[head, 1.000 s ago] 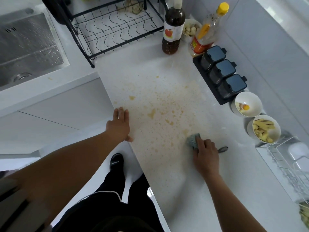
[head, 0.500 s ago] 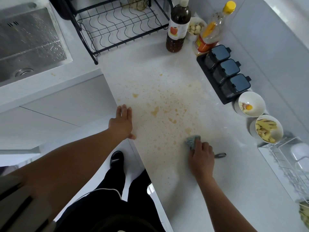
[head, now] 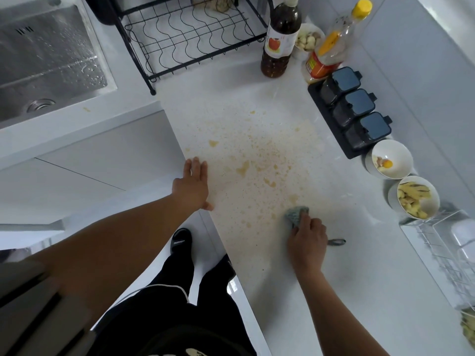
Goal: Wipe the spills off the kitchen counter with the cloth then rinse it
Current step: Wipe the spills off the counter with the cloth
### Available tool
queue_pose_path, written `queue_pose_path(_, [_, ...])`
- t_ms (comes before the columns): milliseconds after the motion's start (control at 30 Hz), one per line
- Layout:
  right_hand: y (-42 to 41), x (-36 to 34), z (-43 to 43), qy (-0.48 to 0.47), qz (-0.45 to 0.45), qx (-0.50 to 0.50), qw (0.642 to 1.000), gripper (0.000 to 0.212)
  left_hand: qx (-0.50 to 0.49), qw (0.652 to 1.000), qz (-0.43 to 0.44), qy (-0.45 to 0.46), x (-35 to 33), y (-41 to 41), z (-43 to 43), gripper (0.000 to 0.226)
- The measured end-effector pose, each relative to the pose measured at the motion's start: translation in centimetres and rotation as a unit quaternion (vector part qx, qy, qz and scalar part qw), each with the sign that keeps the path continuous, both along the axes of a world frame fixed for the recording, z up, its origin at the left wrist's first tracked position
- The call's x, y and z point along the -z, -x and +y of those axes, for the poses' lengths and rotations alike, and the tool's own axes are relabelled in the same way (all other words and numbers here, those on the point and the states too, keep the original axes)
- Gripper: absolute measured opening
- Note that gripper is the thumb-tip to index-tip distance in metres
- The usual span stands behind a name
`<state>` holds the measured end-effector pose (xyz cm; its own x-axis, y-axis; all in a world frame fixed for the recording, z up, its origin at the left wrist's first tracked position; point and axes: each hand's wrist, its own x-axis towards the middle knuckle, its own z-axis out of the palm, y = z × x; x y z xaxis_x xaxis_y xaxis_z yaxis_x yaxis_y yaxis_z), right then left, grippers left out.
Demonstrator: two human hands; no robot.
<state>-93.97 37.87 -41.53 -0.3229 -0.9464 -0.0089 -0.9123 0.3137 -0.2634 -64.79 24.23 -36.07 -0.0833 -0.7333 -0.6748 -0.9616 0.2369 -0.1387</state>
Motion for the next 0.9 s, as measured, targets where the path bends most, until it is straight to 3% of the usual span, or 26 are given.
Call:
queue_pose_path(67, [-0.4,0.0,0.4,-0.004,0.021,-0.137,0.990,0.039,0.001,1.000,-0.001,0.000,-0.1,0.1,0.0,0.130])
queue_pose_path(100, [-0.1,-0.1,0.3,-0.013,0.019,-0.151,0.988,0.039,0.001,1.000,0.000,-0.001,-0.1,0.2,-0.1,0.130])
queue_pose_path(200, [-0.4,-0.3,0.2,-0.015,-0.009,0.003,1.000,0.038,0.000,1.000,0.002,0.000,-0.3,0.1,0.0,0.130])
queue_pose_path(233, [-1.1,-0.4,0.4,-0.012,-0.008,0.011,1.000,0.036,0.000,1.000,0.001,-0.001,-0.3,0.1,0.0,0.129])
queue_pose_path(333, [-1.9,-0.2,1.1,-0.008,0.011,-0.160,0.987,0.038,-0.003,1.000,0.004,-0.005,-0.5,0.2,0.0,0.129])
queue_pose_path(367, [-1.7,-0.3,1.0,-0.015,0.008,-0.170,0.985,0.039,-0.002,1.000,0.004,-0.005,-0.5,0.2,0.0,0.129])
queue_pose_path(467, [-2.4,-0.4,0.8,-0.015,-0.020,-0.013,1.000,0.041,0.001,1.000,0.002,-0.002,-0.7,0.1,0.1,0.129])
queue_pose_path(500, [-3.2,-0.4,1.0,-0.014,-0.015,-0.012,1.000,0.040,0.001,1.000,0.002,-0.002,-0.7,0.1,0.1,0.129])
queue_pose_path(600, [-3.7,-0.2,1.7,-0.021,-0.002,-0.216,0.976,0.040,0.003,1.000,0.005,-0.002,-0.8,0.2,0.1,0.129])
queue_pose_path(633, [-3.2,-0.2,1.7,-0.027,-0.009,-0.213,0.977,0.040,0.002,1.000,0.007,-0.003,-0.8,0.2,0.1,0.129])
queue_pose_path(733, [-3.7,0.0,1.8,-0.023,-0.037,-0.017,0.999,0.038,-0.001,1.000,0.014,-0.005,-1.0,0.0,0.1,0.128])
queue_pose_path(767, [-4.4,-0.1,2.0,-0.021,-0.025,-0.029,0.999,0.037,-0.001,1.000,0.016,-0.004,-1.0,0.0,0.2,0.128])
queue_pose_path(833, [-4.8,-0.2,2.4,-0.017,-0.004,-0.173,0.985,0.040,0.000,1.000,0.017,-0.005,-1.1,0.0,0.2,0.128])
queue_pose_path(900, [-4.3,-0.5,2.2,-0.028,-0.016,-0.174,0.984,0.043,0.000,1.000,0.017,-0.007,-1.2,0.0,0.2,0.128])
